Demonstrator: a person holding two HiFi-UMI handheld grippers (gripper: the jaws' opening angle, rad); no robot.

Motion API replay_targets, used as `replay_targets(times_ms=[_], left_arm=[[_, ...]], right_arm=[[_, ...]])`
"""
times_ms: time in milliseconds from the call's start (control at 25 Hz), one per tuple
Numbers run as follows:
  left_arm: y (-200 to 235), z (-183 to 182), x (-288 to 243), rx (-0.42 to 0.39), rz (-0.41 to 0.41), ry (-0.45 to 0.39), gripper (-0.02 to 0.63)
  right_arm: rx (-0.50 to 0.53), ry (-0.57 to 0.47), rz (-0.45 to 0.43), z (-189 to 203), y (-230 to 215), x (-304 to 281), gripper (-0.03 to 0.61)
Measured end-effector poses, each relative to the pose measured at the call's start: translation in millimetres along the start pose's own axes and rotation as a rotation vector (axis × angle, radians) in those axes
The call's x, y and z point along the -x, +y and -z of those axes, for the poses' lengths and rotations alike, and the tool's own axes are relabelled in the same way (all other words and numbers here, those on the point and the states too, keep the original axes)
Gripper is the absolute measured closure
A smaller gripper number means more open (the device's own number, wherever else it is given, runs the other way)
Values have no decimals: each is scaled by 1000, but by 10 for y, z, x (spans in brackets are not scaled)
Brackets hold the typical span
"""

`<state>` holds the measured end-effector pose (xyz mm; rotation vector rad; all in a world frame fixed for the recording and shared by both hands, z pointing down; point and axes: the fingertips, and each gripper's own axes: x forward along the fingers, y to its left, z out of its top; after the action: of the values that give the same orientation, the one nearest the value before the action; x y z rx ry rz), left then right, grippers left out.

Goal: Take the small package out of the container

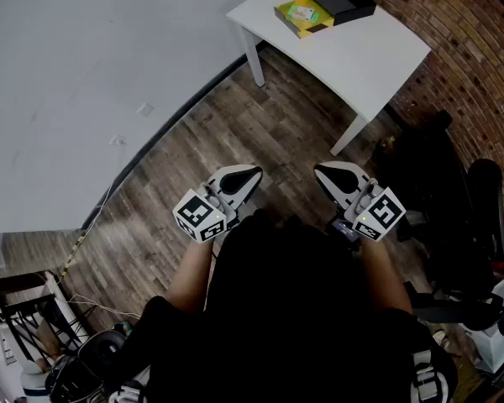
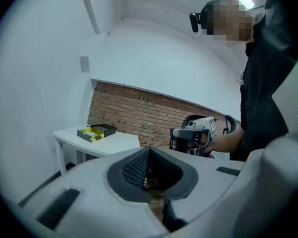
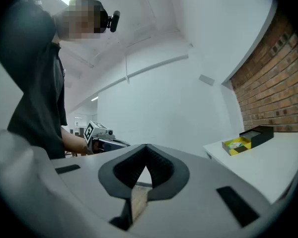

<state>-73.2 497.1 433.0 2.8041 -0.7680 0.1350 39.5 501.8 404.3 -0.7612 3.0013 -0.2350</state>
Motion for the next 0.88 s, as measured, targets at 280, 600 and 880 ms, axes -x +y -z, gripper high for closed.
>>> replay_targets(times_ms=[280,600,880], left_arm=[[-50,32,99,12,-39,-12,598],[-95,61,174,15,-58,-8,598],[-163,140,194,31,-58,-1,598]], right_arm=[[-10,-6,21,49,-57,72,572],[-31,-47,38,3,-83,97,572],[-49,-19,56,103,-59,159,571]])
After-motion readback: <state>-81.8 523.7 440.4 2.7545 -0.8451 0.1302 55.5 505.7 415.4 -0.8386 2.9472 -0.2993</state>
